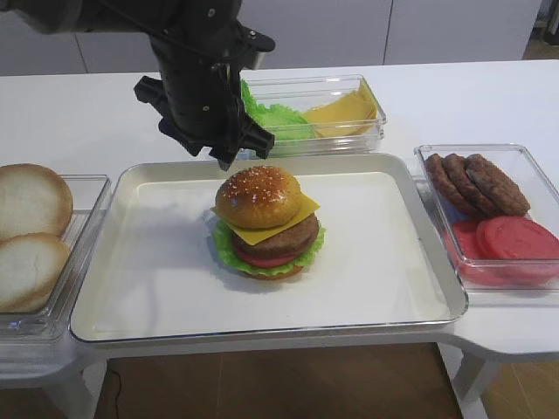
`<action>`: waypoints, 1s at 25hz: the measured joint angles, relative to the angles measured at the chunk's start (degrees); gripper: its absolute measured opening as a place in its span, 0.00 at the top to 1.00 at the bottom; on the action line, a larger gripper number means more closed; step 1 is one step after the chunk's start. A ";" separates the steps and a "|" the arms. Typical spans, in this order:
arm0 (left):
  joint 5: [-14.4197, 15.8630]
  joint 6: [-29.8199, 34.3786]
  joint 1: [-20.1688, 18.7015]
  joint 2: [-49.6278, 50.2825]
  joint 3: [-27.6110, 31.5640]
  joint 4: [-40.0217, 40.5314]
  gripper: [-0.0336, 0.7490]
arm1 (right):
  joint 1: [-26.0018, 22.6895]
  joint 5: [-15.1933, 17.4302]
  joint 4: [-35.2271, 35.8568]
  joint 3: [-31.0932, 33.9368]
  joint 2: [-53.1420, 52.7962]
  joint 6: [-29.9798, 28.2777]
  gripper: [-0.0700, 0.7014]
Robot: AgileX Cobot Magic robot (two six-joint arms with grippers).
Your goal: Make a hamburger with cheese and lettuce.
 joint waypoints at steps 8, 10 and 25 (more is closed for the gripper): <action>-0.84 0.10 0.13 1.59 0.00 -1.67 0.55 | 0.00 0.00 0.00 0.00 0.00 0.00 0.87; -0.84 1.21 0.13 1.59 0.00 -2.04 0.54 | 0.00 0.00 0.00 0.00 0.00 0.00 0.87; 2.08 3.39 0.13 1.59 0.00 -3.49 0.54 | 0.00 0.00 0.00 0.00 0.00 0.00 0.87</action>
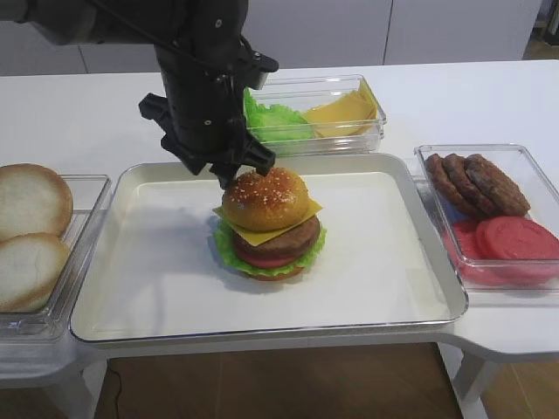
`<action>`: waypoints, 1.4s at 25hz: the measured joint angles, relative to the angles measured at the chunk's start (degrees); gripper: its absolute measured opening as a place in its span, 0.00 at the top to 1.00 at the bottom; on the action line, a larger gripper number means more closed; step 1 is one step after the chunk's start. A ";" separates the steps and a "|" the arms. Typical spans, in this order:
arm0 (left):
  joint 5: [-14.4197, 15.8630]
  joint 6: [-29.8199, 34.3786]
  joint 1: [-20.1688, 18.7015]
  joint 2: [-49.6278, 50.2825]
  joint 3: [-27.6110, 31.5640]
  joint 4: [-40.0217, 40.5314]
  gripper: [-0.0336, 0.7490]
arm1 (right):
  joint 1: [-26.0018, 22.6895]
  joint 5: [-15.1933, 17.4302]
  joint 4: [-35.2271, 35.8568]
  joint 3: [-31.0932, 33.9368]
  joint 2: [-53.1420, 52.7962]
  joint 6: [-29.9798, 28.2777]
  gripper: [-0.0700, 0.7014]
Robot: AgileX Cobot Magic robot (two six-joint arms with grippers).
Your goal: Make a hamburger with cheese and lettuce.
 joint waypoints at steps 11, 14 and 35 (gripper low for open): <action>0.26 0.23 0.00 -0.91 -0.10 -0.09 0.54 | 0.00 0.00 0.00 0.00 0.00 0.00 0.87; 0.26 0.32 0.00 -0.91 -0.10 -1.27 0.54 | 0.00 0.00 0.00 0.00 0.00 0.00 0.87; -1.33 0.35 0.00 -0.91 -0.10 2.01 0.55 | 0.00 0.00 0.00 0.00 0.00 0.00 0.87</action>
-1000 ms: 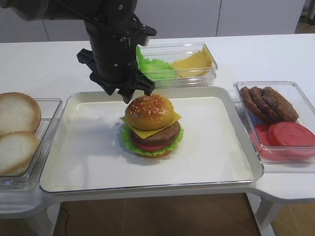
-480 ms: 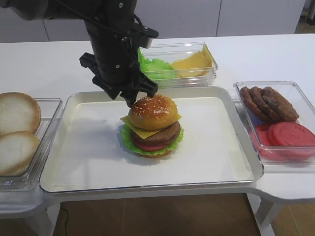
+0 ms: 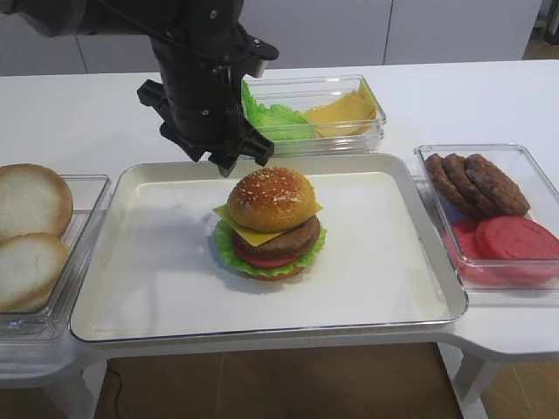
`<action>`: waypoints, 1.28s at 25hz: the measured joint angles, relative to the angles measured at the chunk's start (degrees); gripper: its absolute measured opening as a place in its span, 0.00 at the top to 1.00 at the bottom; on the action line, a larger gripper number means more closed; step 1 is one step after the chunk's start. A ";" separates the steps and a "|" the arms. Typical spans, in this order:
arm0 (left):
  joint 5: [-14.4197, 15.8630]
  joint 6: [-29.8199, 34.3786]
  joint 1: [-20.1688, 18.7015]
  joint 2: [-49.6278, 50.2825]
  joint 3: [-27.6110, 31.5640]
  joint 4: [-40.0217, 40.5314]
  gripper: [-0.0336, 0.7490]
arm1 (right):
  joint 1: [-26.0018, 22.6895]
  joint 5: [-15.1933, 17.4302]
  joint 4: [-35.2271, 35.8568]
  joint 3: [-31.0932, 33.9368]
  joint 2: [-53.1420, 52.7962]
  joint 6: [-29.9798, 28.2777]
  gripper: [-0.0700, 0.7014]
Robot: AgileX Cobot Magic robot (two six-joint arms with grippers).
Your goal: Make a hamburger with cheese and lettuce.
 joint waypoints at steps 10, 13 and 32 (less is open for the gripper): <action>-8.04 -0.29 0.00 0.00 0.00 -3.23 0.55 | 0.00 0.00 0.00 0.00 0.00 0.00 0.87; -9.70 -0.51 0.00 0.00 0.00 -3.77 0.55 | 0.00 0.00 0.00 0.00 0.00 0.00 0.87; -10.59 -1.75 0.00 1.48 0.00 -13.56 0.55 | 0.00 0.00 0.00 0.00 0.00 0.00 0.87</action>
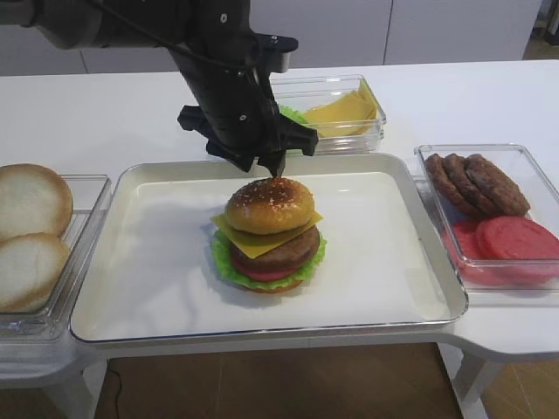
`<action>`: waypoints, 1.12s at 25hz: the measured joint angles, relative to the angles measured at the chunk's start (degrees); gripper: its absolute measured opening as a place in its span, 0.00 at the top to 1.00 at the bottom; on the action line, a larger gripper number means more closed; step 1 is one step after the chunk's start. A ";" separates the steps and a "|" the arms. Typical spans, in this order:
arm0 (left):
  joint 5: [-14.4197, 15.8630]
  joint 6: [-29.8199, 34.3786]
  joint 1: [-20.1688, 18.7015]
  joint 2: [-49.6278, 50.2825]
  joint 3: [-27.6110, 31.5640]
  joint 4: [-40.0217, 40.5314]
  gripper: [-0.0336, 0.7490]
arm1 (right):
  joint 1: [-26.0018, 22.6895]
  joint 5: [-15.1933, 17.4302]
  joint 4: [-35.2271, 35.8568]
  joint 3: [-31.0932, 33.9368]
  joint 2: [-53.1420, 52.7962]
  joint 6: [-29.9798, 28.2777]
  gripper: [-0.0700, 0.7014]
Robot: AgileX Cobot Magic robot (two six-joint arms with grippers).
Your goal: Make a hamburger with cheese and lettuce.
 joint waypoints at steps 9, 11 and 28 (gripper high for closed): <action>1.22 -0.07 0.00 -0.51 0.00 -0.04 0.55 | 0.00 0.00 0.00 0.00 0.00 0.00 0.87; 1.22 -0.07 0.00 -0.87 0.00 -0.04 0.54 | 0.00 0.00 0.00 0.00 0.00 0.00 0.87; -0.28 -4.59 0.00 -0.37 0.00 1.39 0.55 | 0.00 0.00 0.00 0.00 0.00 0.00 0.87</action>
